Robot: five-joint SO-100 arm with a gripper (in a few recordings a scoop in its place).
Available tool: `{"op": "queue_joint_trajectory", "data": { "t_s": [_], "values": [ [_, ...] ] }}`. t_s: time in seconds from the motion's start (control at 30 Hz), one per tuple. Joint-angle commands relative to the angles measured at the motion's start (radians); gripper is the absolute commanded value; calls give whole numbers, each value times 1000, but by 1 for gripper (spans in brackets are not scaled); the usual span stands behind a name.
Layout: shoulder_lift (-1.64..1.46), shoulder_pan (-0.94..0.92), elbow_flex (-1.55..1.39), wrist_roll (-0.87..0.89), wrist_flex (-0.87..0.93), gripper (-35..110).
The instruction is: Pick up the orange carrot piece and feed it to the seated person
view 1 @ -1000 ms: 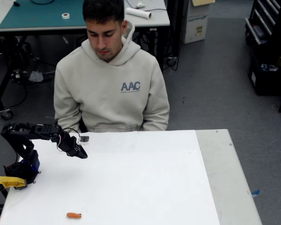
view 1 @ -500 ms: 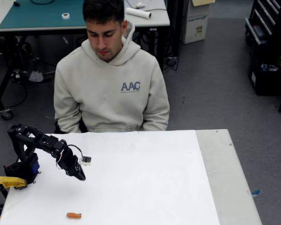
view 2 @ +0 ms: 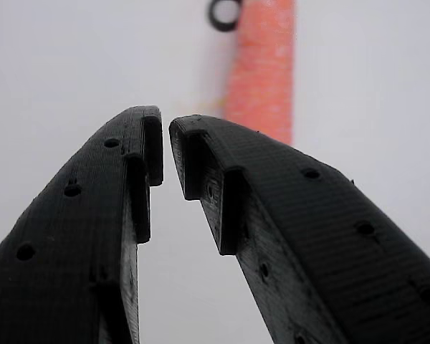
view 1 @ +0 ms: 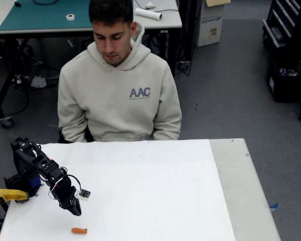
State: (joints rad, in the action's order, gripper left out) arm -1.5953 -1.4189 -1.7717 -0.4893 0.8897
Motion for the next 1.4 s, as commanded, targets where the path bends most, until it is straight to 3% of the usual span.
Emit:
{"op": "queue_joint_trajectory", "data": {
  "t_s": [0.0, 0.57, 0.93, 1.37],
  "values": [
    [-6, -52, 100, -40, -6, -2],
    [21, -86, 124, -54, -15, -1],
    [21, -86, 121, -57, -15, 20],
    [23, -43, 121, -57, -15, 20]
  ]
}}
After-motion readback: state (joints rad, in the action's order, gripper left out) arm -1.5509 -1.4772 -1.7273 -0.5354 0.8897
